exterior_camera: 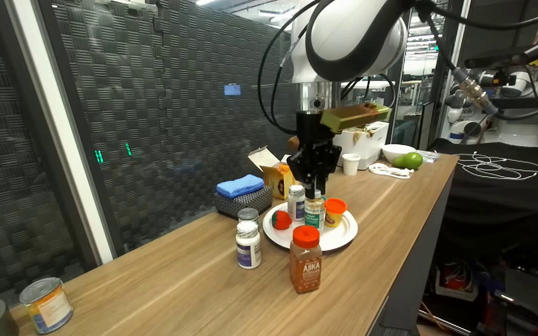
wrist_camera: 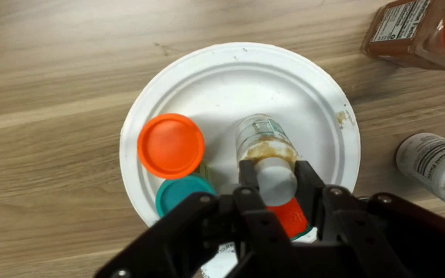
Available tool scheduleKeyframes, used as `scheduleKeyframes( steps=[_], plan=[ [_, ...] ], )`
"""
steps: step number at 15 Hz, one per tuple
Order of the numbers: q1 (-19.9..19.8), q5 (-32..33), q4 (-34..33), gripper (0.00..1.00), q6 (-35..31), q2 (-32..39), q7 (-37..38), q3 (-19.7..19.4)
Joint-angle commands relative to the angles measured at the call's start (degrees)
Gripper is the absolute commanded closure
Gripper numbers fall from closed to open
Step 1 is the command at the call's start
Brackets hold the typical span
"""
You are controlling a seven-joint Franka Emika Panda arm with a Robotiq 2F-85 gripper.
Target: Put the plush toy and all the containers on the white plate
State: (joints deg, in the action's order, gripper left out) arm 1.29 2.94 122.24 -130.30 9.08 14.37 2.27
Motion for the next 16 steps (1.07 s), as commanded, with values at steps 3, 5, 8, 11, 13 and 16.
scheduleKeyframes(
  steps=[3, 5, 8, 11, 13, 16],
  plan=[
    [0.59, -0.65, -5.35, 0.84, 0.06, 3.62, -0.85, -0.66],
    [0.65, -0.28, -6.02, 0.84, -0.12, 4.27, -0.7, -0.83],
    [0.73, 0.13, -6.4, 0.84, -0.77, 4.91, -0.36, -1.1],
    [0.95, 1.38, -6.36, 0.84, -2.45, 5.56, 0.5, -1.61],
    [1.03, 1.87, -6.23, 0.84, -3.57, 5.84, 0.71, -1.91],
    [0.89, 1.34, -5.74, 0.43, -3.26, 5.28, -0.22, -1.89]
  ],
)
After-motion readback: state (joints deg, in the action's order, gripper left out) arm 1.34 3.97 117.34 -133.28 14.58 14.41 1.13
